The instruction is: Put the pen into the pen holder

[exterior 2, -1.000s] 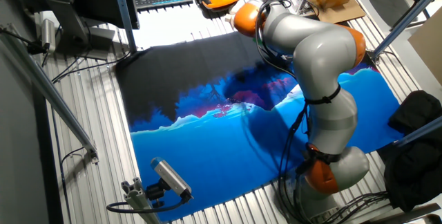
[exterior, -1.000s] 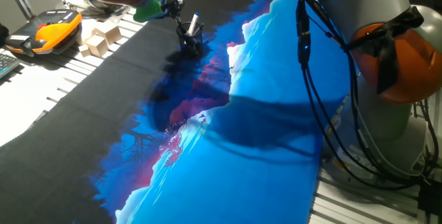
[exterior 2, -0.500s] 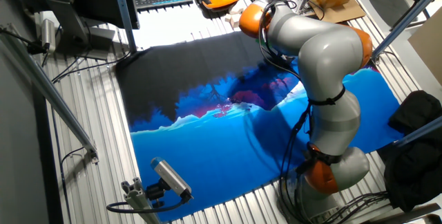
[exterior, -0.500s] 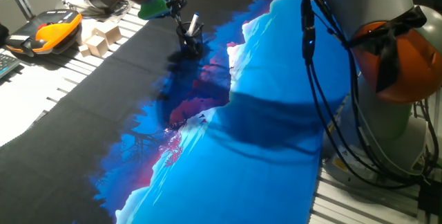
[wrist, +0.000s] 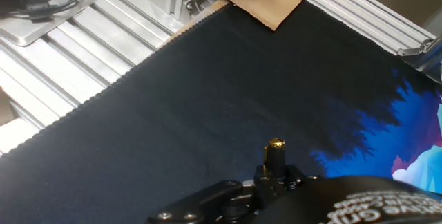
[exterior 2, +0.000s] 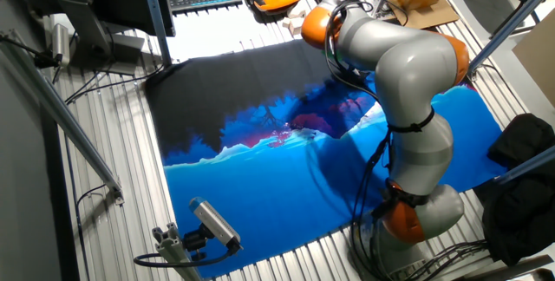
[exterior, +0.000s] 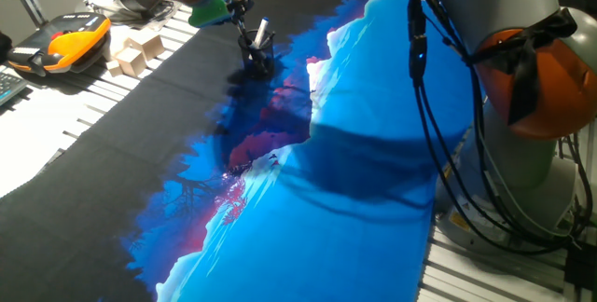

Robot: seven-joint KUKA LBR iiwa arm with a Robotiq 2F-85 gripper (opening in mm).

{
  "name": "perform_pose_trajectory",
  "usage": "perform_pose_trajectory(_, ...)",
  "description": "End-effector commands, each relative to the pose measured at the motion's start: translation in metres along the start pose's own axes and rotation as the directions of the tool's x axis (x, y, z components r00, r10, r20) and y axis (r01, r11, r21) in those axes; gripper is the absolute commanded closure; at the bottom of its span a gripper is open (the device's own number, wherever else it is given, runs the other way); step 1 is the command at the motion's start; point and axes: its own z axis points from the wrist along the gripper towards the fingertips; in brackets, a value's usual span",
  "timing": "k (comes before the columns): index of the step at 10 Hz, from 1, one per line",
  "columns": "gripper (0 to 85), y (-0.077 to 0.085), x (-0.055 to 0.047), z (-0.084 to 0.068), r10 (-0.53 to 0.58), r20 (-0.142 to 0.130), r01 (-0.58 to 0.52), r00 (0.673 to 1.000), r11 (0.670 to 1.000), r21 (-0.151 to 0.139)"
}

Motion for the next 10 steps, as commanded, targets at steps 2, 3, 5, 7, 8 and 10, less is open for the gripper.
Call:
perform_pose_trajectory(2,85.0,-0.0001,0.0024,0.0016,0.002,0.003,-0.002,1.0,1.0,0.001)
perform_pose_trajectory(3,85.0,-0.0008,0.0025,0.0018,-0.001,0.002,0.001,1.0,1.0,-0.001)
perform_pose_trajectory(5,68.0,-0.0011,0.0021,0.0015,-0.008,-0.008,0.008,1.0,1.0,-0.011)
perform_pose_trajectory(7,68.0,-0.0015,0.0019,0.0008,-0.008,-0.014,0.008,1.0,1.0,-0.004)
perform_pose_trajectory(8,51.0,-0.0016,0.0022,0.0005,-0.006,-0.014,0.006,1.0,1.0,-0.002)
perform_pose_trajectory(10,51.0,-0.0014,0.0032,0.0002,-0.005,-0.013,0.005,1.0,1.0,0.001)
